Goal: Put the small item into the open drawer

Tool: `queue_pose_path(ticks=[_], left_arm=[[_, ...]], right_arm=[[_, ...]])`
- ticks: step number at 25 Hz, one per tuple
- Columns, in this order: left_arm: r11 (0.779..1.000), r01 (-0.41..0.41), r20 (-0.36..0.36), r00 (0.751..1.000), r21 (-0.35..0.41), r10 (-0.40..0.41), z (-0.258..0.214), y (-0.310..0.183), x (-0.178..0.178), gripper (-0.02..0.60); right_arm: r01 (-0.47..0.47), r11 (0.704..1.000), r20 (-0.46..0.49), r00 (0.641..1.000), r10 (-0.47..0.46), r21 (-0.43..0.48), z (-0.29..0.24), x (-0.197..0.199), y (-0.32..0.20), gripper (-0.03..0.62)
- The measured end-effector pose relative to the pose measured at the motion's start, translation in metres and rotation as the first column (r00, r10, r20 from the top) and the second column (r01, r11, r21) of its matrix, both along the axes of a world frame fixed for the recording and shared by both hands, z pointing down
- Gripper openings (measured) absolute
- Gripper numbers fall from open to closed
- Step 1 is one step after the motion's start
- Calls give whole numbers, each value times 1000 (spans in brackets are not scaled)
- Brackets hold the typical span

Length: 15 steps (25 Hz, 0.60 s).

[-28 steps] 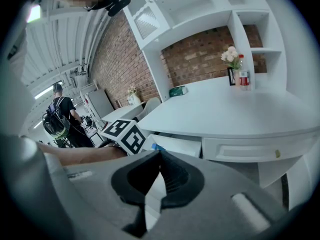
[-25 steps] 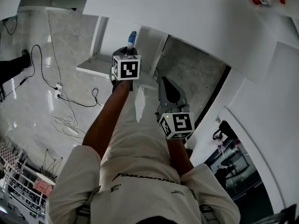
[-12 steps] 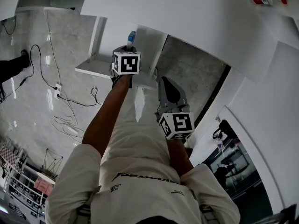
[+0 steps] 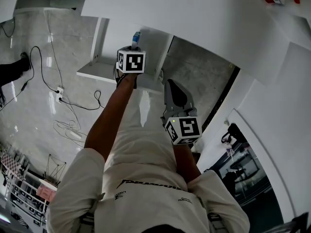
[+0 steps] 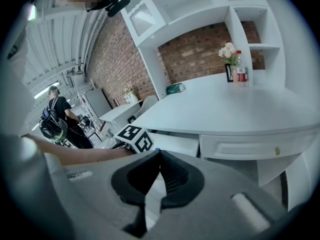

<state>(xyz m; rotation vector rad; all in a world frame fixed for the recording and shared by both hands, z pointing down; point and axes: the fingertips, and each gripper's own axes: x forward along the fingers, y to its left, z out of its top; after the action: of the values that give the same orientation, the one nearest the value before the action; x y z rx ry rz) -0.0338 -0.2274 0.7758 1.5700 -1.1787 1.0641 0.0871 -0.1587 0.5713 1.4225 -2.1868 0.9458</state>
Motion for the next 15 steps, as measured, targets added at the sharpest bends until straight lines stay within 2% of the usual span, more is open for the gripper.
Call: queue_pose_path(ticks=[15], left_arm=[[999,9,-1,1000,-35,-10,19,-3,1,94]], right_arm=[[-3,1000,-5,1000,3,-19,9,4,-3,-2]])
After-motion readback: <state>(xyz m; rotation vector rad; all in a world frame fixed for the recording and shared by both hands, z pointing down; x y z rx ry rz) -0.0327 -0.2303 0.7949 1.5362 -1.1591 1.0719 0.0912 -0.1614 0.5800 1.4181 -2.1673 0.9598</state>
